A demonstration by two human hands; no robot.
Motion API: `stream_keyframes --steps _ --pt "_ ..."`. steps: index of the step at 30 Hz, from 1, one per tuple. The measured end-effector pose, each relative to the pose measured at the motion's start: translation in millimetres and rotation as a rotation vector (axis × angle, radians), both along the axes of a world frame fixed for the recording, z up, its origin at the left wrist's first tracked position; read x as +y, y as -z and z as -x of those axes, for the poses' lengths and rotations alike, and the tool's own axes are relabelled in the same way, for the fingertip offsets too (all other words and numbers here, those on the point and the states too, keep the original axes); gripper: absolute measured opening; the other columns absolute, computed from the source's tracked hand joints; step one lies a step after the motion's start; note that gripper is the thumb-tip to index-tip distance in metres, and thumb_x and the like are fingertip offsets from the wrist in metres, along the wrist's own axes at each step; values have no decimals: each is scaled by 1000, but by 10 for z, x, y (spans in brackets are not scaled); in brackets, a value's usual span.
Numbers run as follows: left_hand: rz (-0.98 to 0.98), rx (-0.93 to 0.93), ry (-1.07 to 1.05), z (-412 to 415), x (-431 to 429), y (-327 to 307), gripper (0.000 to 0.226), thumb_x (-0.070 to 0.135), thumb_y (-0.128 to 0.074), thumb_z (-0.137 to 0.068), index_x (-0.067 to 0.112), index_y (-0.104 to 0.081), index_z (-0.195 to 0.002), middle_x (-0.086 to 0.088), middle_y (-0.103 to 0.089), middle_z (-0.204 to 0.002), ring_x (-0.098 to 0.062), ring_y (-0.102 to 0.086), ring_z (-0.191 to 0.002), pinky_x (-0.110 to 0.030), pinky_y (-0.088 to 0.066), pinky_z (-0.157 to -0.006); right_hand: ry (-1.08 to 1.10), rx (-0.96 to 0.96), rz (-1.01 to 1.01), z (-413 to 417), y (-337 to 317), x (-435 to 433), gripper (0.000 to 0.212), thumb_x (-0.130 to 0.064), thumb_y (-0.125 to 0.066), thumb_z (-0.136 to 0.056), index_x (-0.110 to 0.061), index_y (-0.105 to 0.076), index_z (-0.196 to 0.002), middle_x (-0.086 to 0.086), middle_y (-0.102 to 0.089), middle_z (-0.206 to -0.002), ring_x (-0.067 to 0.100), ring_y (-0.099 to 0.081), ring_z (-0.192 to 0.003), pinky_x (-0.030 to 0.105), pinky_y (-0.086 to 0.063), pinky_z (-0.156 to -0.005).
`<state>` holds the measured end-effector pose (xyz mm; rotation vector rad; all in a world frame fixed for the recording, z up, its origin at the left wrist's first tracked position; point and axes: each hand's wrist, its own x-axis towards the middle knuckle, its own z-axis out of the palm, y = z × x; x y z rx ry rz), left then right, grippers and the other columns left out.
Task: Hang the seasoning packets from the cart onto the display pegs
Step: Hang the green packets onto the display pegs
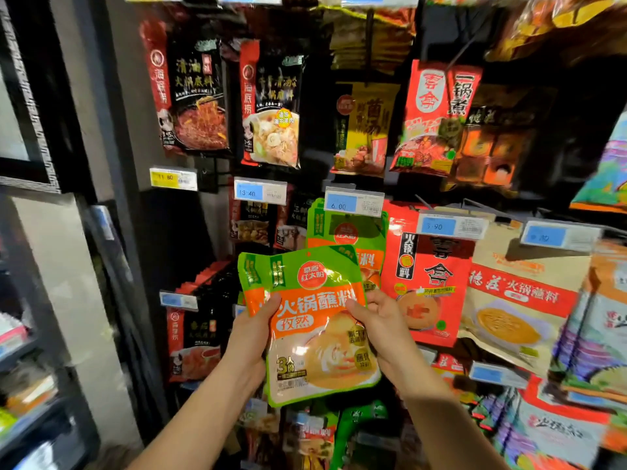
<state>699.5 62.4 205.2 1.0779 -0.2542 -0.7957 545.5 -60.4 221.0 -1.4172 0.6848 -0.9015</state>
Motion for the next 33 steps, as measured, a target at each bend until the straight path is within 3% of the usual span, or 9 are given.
stream_keyframes --steps 3,10,12,14,16,19,24,28,33 --pt "-12 -51 -54 13 -63 -44 24 31 -62 -101 12 -69 -112 -8 -79 -89 -23 -76 -74 -36 -59 -66 85 -51 20 27 -21 -27 21 -3 -64 -98 -15 -54 -85 -10 -71 -71 18 -66 -78 35 -52 -77" --pt "-31 -41 -187 -210 37 -3 25 30 -59 -103 10 -68 -115 -14 -77 -106 -33 -74 -94 -53 -57 -90 255 -156 2 -13 -218 -216 18 -14 -70 -97 -21 -54 -101 23 -67 -118 40 -64 -110 56 -50 -104" --pt "-35 -23 -208 -251 77 41 27 31 -60 -102 10 -68 -119 -15 -76 -108 -34 -73 -97 -56 -56 -93 258 -169 23 -57 -270 -260 17 -14 -69 -98 -14 -54 -105 20 -66 -109 35 -64 -99 58 -49 -102" --pt "-45 -21 -226 -282 119 72 29 32 -60 -102 10 -68 -119 -14 -77 -107 -35 -74 -98 -57 -55 -95 273 -153 32 -109 -314 -287 16 -12 -67 -99 -15 -52 -103 11 -65 -96 24 -62 -86 46 -54 -88" --pt "-44 -23 -237 -301 156 100 30 33 -61 -101 10 -69 -119 -13 -77 -106 -36 -74 -99 -58 -55 -96 304 -127 27 -160 -334 -308 19 -12 -65 -100 -21 -49 -98 4 -61 -89 18 -57 -79 33 -48 -76" --pt "-38 -14 -243 -313 200 99 29 34 -62 -101 10 -69 -117 -14 -77 -105 -35 -74 -97 -55 -57 -93 320 -105 14 -216 -328 -362 19 -15 -67 -99 -18 -49 -101 8 -57 -91 24 -54 -86 35 -43 -79" --pt "-17 -4 -248 -337 253 61 23 32 -62 -101 13 -69 -110 -14 -77 -104 -34 -74 -95 -54 -57 -92 394 -53 23 -245 -381 -406 30 -12 -65 -100 -3 -52 -126 8 -58 -98 25 -57 -95 46 -49 -95" --pt "-21 -3 -297 -385 285 11 17 34 -64 -100 18 -68 -104 -12 -77 -103 -34 -74 -96 -58 -55 -95 477 311 217 -336 -341 -593 31 -23 -63 -101 -2 -56 -123 18 -65 -117 39 -62 -111 41 -48 -86" --pt "6 -8 -341 -402 291 -58 21 37 -65 -99 18 -66 -107 -13 -77 -105 -35 -74 -96 -59 -56 -92 457 766 522 -240 -202 -691 42 -43 -63 -99 -7 -57 -79 9 -58 -75 34 -65 -81 35 -39 -61"
